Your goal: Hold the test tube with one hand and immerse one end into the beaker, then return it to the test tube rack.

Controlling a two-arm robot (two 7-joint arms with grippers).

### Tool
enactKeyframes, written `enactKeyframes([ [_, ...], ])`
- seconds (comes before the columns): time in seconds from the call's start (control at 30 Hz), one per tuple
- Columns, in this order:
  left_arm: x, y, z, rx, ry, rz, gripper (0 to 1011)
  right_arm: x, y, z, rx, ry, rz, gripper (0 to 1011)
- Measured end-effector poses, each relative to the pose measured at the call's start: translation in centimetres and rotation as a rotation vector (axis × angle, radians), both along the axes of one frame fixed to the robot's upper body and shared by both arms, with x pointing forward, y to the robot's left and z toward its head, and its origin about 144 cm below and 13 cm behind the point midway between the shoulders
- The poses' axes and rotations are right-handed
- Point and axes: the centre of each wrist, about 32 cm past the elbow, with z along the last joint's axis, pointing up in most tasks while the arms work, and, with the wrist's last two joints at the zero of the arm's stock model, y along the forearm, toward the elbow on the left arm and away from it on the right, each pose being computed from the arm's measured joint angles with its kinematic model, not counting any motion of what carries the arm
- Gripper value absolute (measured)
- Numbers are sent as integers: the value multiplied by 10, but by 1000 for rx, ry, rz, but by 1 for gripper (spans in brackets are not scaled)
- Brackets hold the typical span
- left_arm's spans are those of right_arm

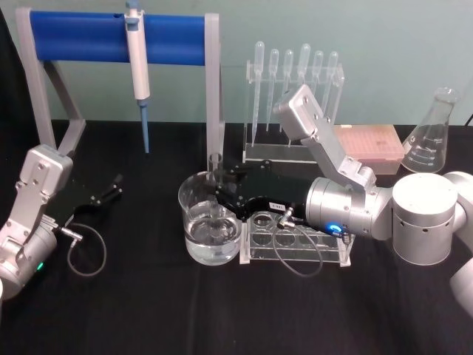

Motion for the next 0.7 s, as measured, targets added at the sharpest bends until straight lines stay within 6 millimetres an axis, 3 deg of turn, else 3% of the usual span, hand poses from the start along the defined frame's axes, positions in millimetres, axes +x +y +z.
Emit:
enactKeyframes([
  [0.7,0,0,0,0,0,0,1000,0,0,0,0,0,0,222],
])
